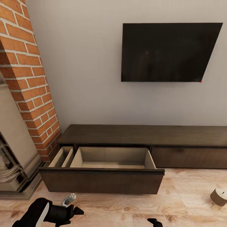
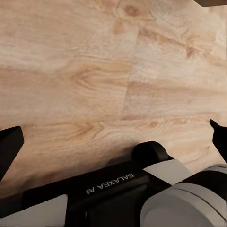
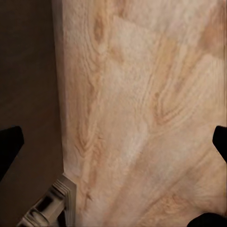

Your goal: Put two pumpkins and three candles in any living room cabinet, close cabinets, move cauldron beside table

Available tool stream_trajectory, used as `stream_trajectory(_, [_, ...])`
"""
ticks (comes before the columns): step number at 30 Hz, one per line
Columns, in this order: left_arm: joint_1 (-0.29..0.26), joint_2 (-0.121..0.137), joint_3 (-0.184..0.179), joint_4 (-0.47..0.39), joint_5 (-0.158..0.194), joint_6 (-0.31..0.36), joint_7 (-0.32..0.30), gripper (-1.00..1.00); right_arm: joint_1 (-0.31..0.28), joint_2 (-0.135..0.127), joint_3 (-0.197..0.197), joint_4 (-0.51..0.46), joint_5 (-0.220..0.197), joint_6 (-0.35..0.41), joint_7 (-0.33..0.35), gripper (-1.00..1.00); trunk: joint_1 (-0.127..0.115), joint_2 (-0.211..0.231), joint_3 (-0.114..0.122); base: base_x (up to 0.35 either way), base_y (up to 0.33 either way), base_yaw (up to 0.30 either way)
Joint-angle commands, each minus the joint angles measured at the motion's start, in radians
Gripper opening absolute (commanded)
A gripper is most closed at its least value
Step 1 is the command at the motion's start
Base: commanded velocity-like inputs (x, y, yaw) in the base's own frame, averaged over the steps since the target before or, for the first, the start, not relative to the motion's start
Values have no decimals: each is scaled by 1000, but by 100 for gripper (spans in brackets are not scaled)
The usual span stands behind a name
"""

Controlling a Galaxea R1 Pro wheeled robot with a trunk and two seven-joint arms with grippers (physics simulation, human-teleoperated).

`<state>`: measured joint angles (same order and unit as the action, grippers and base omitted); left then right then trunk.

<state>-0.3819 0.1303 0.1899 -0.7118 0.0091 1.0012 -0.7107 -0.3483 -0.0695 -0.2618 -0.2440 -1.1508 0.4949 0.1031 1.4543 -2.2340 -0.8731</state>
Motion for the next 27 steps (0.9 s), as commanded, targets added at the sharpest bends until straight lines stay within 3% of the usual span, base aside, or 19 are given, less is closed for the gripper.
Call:
stream_trajectory(1, [0, -2, 0, 0, 0, 0, 12, 100, 0, 0, 1, 0, 1, -3, -3, 100, -4, 7, 3, 0, 0, 0])
stream_trajectory(5, [0, -15, 0, 0, 1, -1, 90, 100, 0, -2, 4, -1, 22, -12, -29, 100, -19, 35, 16, 0, 0, 0])
stream_trajectory(11, [0, -36, 0, 0, 6, -3, 176, 100, 0, 0, 8, -1, 136, -27, -65, 100, -42, 77, 35, 0, 0, 0])
stream_trajectory(16, [0, -45, 0, 0, 6, -10, 211, 100, 0, 4, 9, -1, 230, -140, -81, 100, -61, 112, 50, 0, 0, 0])
stream_trajectory(19, [0, -47, 1, 0, 7, -46, 247, 100, 0, 2, 9, -1, 287, -185, -158, 100, -73, 133, 60, 0, 0, 0])
stream_trajectory(23, [0, -60, 2, 0, 8, -68, 329, 100, -2, 1, 9, -1, 310, -198, -262, 100, -88, 161, 72, 0, 0, 0])
stream_trajectory(27, [0, -71, 5, 4, 8, -107, 415, 100, -3, 4, 28, -3, 321, -201, -285, 100, -104, 189, 85, 0, 0, 0])
